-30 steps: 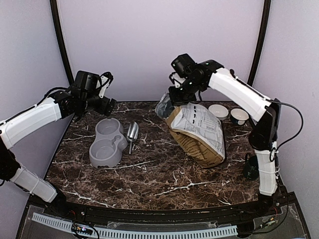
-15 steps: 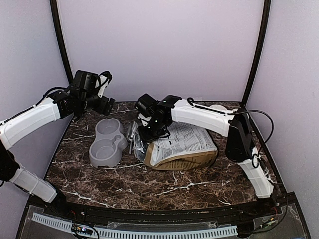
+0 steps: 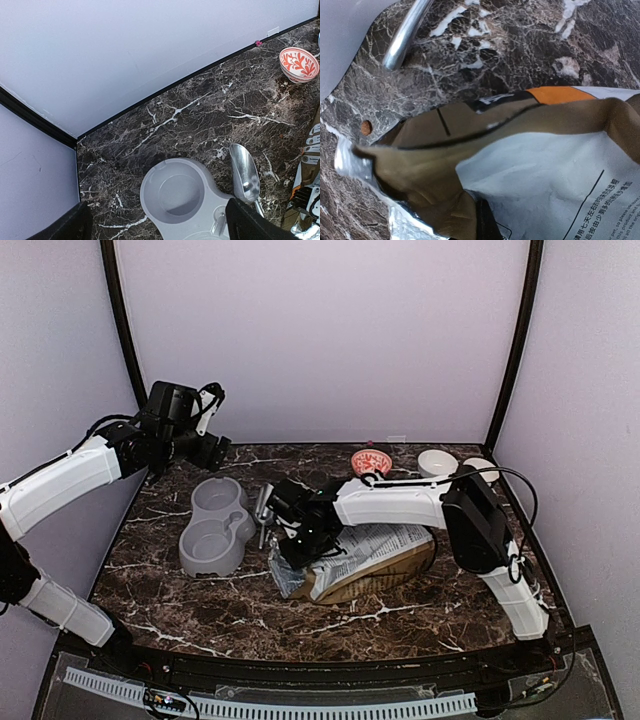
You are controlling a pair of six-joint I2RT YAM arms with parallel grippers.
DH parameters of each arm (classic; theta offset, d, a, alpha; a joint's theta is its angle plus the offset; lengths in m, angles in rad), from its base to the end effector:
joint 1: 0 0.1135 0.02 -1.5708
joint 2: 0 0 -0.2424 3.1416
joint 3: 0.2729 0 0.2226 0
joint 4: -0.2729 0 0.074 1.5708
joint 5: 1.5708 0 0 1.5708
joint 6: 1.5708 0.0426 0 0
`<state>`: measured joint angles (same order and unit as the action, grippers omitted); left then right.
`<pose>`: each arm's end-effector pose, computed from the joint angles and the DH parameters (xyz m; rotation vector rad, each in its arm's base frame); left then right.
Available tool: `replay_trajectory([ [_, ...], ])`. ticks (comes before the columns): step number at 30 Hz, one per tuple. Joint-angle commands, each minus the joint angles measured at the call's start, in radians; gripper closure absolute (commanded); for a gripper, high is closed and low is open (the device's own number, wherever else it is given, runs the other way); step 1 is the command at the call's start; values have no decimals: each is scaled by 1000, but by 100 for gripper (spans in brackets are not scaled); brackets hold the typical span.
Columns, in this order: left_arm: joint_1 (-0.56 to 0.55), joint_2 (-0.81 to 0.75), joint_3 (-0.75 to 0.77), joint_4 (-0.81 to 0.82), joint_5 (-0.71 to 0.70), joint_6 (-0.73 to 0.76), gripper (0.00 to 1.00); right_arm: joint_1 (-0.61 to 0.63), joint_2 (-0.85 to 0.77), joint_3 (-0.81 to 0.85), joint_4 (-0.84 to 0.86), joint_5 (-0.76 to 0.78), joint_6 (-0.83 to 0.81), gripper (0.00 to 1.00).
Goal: Serve the pet food
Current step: Adjust the pet food bag at the center of the board, then place the pet food bag at the center of the board.
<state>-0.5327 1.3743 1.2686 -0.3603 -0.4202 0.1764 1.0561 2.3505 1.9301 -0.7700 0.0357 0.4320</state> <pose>0.2613 -0.1338 0.3376 0.4438 1.9491 0.1995 0.2248 0.3943 0.1449 -0.8563 2.6860 0.3306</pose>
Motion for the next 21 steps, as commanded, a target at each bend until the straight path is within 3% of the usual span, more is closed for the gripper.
replay_trajectory([
  [1, -1, -23, -2, 1, -6, 3, 5, 24, 36, -43, -29, 12, 4, 100],
  [6, -1, -24, -3, 2, -8, 4, 5, 25, 13, 72, -112, 33, -13, 100],
  [16, -1, -20, -2, -1, 0, 2, 5, 22, -2, 532, -442, 147, -95, 100],
  [21, 0, -41, 1, -5, 113, -5, 13, 17, -121, 436, -448, 323, -139, 100],
])
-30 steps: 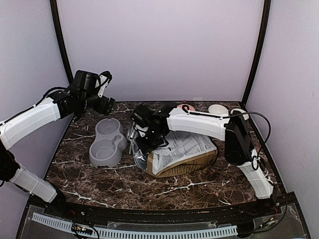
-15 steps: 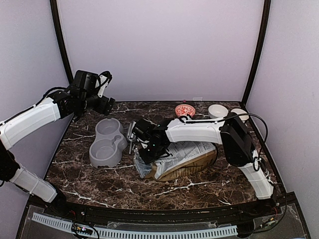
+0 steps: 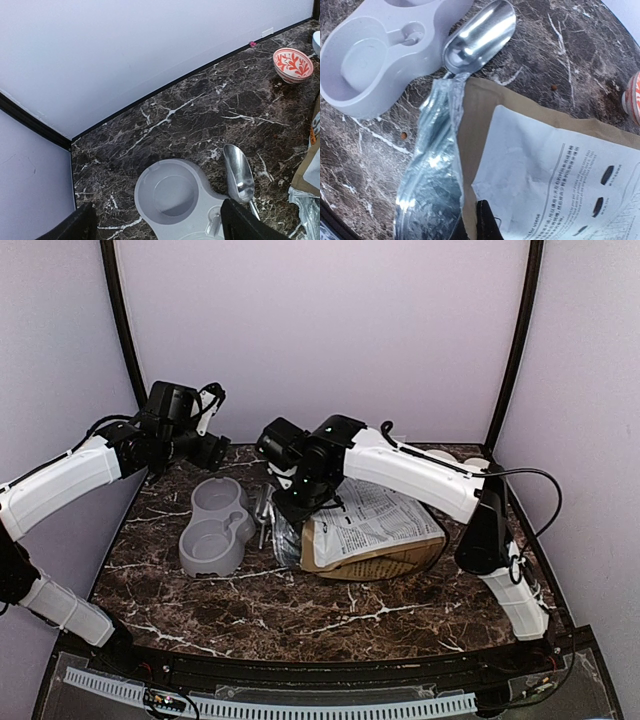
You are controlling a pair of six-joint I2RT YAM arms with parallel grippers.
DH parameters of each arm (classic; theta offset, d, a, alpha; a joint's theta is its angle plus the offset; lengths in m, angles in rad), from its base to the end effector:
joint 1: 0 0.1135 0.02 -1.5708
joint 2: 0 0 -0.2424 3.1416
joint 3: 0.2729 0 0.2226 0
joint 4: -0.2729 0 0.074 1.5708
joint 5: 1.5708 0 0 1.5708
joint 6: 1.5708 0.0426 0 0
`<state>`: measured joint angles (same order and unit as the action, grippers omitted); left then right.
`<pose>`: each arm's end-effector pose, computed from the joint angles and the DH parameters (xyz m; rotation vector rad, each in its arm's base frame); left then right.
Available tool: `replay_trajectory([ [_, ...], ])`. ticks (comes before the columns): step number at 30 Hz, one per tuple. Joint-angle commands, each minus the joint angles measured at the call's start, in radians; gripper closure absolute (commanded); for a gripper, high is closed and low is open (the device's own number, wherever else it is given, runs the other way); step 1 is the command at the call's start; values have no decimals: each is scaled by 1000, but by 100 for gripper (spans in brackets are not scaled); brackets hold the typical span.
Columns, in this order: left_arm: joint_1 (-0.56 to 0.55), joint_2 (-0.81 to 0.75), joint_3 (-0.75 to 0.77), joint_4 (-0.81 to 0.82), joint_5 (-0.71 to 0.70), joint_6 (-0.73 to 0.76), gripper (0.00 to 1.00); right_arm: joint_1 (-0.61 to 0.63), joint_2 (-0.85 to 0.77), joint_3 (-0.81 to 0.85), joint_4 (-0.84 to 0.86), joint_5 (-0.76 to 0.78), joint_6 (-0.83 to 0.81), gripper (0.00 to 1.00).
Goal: Serve the pet food
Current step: Place the pet food bag at the center of the board, then adjust the pet food bag at the center of the board.
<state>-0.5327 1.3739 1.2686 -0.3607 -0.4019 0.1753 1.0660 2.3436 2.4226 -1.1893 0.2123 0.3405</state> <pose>0.2610 -0.1345 0.3375 0.4546 1.9493 0.1805 0.2253 0.3892 0.2602 -0.8784 2.5009 0.1863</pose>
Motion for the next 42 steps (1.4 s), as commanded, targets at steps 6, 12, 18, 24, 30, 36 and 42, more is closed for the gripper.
replay_trajectory([
  [6, -1, -48, 25, -50, 270, -37, 21, -16, -203, -173, 52, 121, -68, 74],
  [12, -1, -91, -28, -125, 489, -240, 30, -86, -344, -298, 180, -1, -54, 35],
  [18, -1, -215, -232, -17, 747, -463, 25, -271, -577, -631, 359, -92, -5, 21],
  [24, -2, -228, -395, 136, 980, -646, 19, -488, -736, -908, 454, -195, -18, 24],
  [30, -30, -132, -487, 291, 1103, -762, 19, -614, -826, -1112, 526, -350, -53, 37],
  [36, -76, -35, -492, 346, 1114, -795, 20, -651, -822, -1205, 590, -479, -71, 50],
  [42, -114, 12, -504, 390, 1095, -832, 24, -656, -772, -1206, 616, -521, -81, 58],
])
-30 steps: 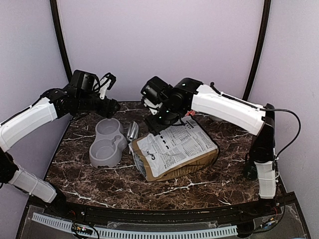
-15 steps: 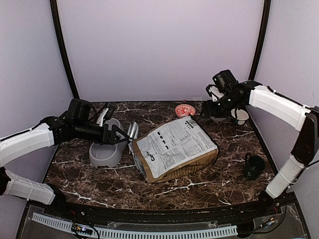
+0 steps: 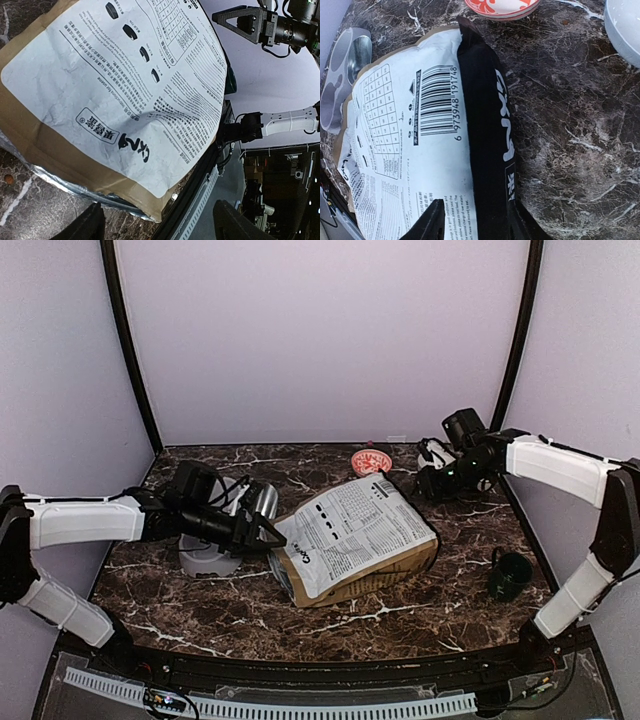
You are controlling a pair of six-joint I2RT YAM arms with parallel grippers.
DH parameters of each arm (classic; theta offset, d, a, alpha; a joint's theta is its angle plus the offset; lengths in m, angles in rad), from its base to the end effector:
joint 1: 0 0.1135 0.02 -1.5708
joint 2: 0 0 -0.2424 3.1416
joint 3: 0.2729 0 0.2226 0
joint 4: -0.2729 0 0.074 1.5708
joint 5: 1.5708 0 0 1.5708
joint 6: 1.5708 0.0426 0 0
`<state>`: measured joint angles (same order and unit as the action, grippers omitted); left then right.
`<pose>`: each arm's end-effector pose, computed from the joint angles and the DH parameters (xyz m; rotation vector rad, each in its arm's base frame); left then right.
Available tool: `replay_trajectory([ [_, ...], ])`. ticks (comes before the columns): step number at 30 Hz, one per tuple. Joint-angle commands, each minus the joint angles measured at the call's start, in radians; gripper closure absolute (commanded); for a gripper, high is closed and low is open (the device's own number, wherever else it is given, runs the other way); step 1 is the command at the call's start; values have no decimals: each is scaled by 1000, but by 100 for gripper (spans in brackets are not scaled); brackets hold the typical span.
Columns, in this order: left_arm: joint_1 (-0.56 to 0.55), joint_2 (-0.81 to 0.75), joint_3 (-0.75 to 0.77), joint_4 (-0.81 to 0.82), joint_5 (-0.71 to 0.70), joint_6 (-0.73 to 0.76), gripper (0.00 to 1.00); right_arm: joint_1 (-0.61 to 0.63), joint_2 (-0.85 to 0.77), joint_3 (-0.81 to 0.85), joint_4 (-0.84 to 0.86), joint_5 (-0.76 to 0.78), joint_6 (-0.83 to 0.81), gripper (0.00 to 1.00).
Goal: Serve the pet food
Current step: Adjust the pet food bag at the center of the board.
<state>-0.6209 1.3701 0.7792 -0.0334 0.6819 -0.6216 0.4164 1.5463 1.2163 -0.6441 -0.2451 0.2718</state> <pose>0.2040 -0.1789 0.2188 0.4308 2.3757 -1.3934 0.2712 0.1312 0.2477 -0.2863 2.5889 0.5718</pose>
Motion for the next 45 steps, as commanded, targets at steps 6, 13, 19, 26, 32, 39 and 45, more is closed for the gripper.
replay_trajectory([
  [6, -41, 49, -2, 9, -51, -34, 25, -7, 52, 21, 67, -78, -30, 61],
  [13, -43, 56, 9, -87, -162, -27, 25, -8, 86, 30, 70, -95, -39, 66],
  [19, -52, 103, 12, -17, -153, -50, 24, -8, 90, 24, 77, -97, -43, 73],
  [26, -83, 165, -9, 200, -135, -150, 34, -8, 92, 22, 66, -23, -48, 90],
  [32, -103, 203, 23, 298, -116, -165, 58, -9, 98, 23, 55, 10, -54, 100],
  [39, -105, 239, 35, 393, -74, -172, 100, -8, 2, 22, 27, 78, -36, 100],
  [45, -105, 208, 33, 472, -36, -135, 100, -8, -87, 91, -34, 126, -18, 100],
])
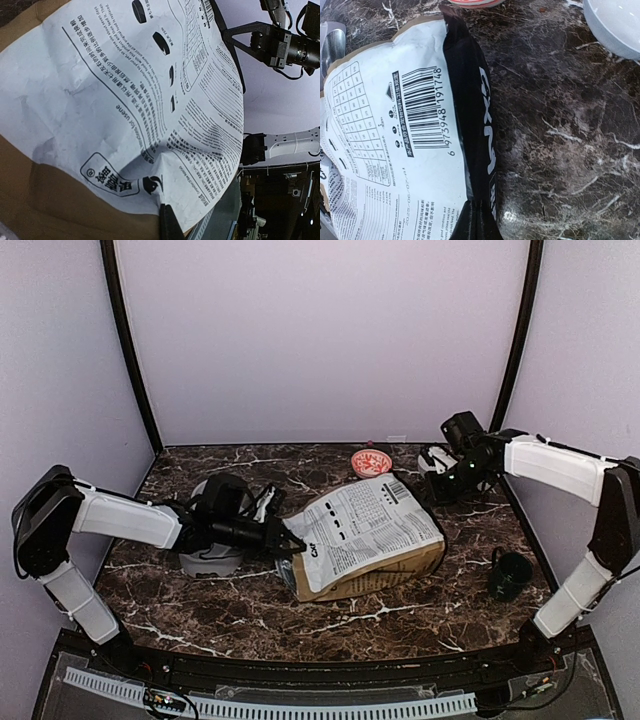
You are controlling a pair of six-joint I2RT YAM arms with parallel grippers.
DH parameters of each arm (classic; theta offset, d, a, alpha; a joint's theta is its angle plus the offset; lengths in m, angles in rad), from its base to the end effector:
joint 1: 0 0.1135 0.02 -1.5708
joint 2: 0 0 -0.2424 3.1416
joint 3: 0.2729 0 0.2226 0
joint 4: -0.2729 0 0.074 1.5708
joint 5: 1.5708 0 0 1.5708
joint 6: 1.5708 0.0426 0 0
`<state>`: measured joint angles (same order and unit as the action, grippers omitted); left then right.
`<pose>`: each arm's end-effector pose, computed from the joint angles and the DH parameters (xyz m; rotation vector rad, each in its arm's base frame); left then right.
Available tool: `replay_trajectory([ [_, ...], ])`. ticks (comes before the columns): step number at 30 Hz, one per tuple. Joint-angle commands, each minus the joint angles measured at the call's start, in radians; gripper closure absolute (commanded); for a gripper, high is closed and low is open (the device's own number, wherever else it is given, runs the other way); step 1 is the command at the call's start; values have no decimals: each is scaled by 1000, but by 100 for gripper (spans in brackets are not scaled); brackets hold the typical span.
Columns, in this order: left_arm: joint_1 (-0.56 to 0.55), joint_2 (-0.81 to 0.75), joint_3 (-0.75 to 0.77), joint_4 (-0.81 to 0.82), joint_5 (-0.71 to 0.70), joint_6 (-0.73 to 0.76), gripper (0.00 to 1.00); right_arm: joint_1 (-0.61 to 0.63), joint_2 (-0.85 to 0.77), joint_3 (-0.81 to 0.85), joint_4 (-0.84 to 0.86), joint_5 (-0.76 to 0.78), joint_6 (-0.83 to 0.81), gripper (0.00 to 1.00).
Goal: Serve the pet food
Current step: Adjust the pet food bag at the center of the board.
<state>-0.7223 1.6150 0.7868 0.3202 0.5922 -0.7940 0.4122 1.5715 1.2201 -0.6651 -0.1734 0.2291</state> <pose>0.2209 -0.2264 0.1851 0.3342 2.3449 -1.4587 0.2748 0.1282 0.2398 -0.3055 2.6159 0.4532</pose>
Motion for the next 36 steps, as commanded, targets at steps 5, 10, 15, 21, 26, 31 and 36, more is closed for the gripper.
replay_trajectory([
  [5, -3, -76, 17, 180, 94, 82, 100, -5, -159, 119, -42, 82, 39, 100],
  [10, -2, -68, 13, 168, 81, 133, 100, -4, -212, 156, -35, 29, 64, 100],
  [15, 2, -28, -3, 207, 77, 129, 100, -4, -247, 195, -44, -4, 75, 100],
  [21, 5, 21, 3, 223, 81, 126, 100, -5, -275, 141, 22, -105, 90, 100],
  [26, 6, 69, 10, 206, 75, 139, 100, -6, -298, 108, 97, -189, 116, 100],
  [31, 6, 109, 15, 205, 71, 140, 100, -5, -286, 92, 106, -184, 112, 100],
  [36, 5, 117, 21, 194, 64, 149, 100, -7, -270, 62, 114, -152, 102, 100],
])
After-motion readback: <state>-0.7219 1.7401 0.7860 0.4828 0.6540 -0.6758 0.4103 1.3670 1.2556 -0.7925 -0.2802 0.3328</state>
